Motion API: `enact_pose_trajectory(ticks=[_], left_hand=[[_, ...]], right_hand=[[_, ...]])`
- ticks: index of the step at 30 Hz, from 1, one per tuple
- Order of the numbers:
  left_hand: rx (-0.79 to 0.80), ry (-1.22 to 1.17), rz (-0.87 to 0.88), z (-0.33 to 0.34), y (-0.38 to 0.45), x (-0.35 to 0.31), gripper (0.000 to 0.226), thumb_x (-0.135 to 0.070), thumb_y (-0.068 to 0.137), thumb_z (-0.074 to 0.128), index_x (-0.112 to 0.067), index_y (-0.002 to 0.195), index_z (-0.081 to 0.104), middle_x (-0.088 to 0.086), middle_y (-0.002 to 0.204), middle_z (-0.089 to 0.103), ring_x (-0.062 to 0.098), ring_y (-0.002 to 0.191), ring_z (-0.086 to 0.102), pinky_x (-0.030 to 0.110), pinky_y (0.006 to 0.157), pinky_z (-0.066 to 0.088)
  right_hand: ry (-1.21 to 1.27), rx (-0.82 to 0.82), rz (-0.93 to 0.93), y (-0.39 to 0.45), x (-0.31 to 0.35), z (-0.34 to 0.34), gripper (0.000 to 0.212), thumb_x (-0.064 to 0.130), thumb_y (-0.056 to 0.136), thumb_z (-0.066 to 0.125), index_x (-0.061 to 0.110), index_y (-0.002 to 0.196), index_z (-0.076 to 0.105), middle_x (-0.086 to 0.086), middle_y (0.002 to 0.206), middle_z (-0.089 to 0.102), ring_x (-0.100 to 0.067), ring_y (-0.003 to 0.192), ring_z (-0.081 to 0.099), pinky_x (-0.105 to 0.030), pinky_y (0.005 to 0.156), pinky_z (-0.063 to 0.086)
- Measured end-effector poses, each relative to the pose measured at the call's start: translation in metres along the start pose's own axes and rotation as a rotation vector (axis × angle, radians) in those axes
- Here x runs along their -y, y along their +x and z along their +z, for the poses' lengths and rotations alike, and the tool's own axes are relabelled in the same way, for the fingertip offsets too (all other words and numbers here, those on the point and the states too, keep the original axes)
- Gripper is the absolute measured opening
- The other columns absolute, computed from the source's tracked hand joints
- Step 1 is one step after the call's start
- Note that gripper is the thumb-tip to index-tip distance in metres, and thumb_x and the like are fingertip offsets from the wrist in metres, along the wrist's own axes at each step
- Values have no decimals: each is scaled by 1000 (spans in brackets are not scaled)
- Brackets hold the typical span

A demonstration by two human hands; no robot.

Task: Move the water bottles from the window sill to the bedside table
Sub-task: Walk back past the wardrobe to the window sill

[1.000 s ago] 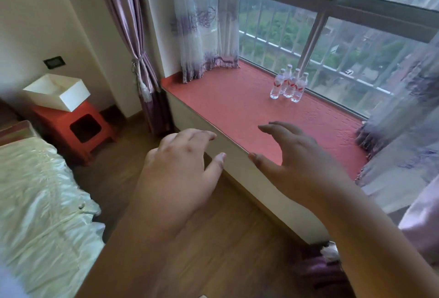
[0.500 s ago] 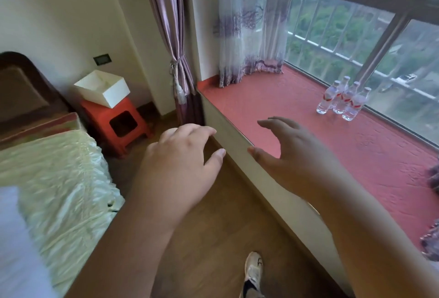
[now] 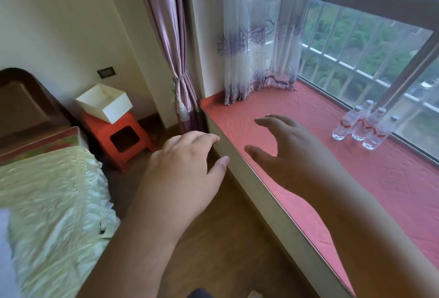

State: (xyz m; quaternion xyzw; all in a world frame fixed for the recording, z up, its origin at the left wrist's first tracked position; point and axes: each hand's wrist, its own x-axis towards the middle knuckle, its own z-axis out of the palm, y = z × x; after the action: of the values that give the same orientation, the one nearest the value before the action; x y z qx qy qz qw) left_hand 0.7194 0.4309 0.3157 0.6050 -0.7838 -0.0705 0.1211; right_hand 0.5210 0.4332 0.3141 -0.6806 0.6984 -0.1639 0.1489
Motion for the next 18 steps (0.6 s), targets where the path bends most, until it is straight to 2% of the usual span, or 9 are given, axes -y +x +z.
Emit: enact_pose_trajectory(ticks=[7, 18], left_hand=[[23, -51, 83, 14, 78, 4, 48, -60, 94, 40, -44, 139, 41, -22, 144, 43, 6, 135, 35, 35, 105, 36], [68, -111, 358, 22, 242, 28, 49, -58, 93, 41, -41, 139, 43, -18, 142, 45, 9, 131, 37, 37, 105, 36]], right_hand=[[-27, -11, 99, 55, -17, -3, 64, 63, 91, 51, 40, 149, 33, 15, 156, 31, -16, 140, 38, -44, 111, 40], [-80, -170, 383, 144, -20, -8, 64, 61, 91, 51, 37, 148, 36, 13, 155, 35, -16, 138, 39, -42, 110, 40]])
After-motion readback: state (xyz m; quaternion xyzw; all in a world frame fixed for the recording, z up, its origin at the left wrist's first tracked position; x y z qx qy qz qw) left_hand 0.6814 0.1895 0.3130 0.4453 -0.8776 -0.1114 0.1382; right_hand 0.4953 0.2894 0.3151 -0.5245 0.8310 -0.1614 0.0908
